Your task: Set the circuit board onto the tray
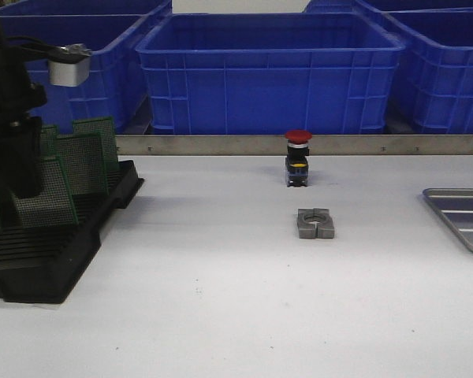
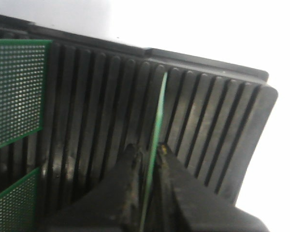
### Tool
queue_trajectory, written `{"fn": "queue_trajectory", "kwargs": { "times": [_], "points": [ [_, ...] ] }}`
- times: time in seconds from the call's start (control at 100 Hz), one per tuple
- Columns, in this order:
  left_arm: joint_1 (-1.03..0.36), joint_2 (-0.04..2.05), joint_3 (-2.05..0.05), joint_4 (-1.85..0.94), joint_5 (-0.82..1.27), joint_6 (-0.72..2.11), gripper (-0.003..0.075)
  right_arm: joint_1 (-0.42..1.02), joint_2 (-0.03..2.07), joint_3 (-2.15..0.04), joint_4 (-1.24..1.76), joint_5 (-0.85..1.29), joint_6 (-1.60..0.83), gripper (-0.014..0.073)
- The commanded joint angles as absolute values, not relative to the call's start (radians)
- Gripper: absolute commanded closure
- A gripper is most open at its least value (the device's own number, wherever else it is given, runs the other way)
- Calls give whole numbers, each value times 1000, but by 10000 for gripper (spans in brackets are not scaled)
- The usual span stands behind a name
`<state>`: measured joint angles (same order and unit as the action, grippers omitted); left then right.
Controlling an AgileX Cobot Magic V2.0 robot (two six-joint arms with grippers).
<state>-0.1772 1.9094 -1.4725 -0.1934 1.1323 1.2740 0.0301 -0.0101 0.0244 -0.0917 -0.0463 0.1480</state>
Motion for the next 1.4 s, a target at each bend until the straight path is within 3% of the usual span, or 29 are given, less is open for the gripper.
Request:
{"fn": "queue_trajectory", "kwargs": {
  "times": [0.0, 0.16, 0.55, 0.91, 1.16, 1.28, 1.39],
  "points": [
    [-184, 1860, -1552, -232, 1106, 1251, 738, 33, -27, 12, -102, -125, 145, 662],
    [-184, 1851, -1685, -327, 1280, 1251, 738, 33, -27, 12, -102, -125, 145, 662],
    [-250, 1697, -1761, -690, 1276, 1196, 738, 33, -27, 12, -102, -125, 145, 662],
    [-475, 1669, -1745, -712, 1276, 1135, 738, 33, -27, 12, -102, -146, 145, 662],
    [-531, 1692, -1739, -728, 1276, 1135, 738, 33, -26, 4, -94, -241, 159, 662],
    [-538, 1694, -1738, -747, 1276, 1135, 738, 33, -26, -65, -91, -156, 229, 662],
    [-538, 1694, -1738, -757, 1276, 1135, 738, 33, -9, -193, -85, 56, 292, 662]
  ]
}}
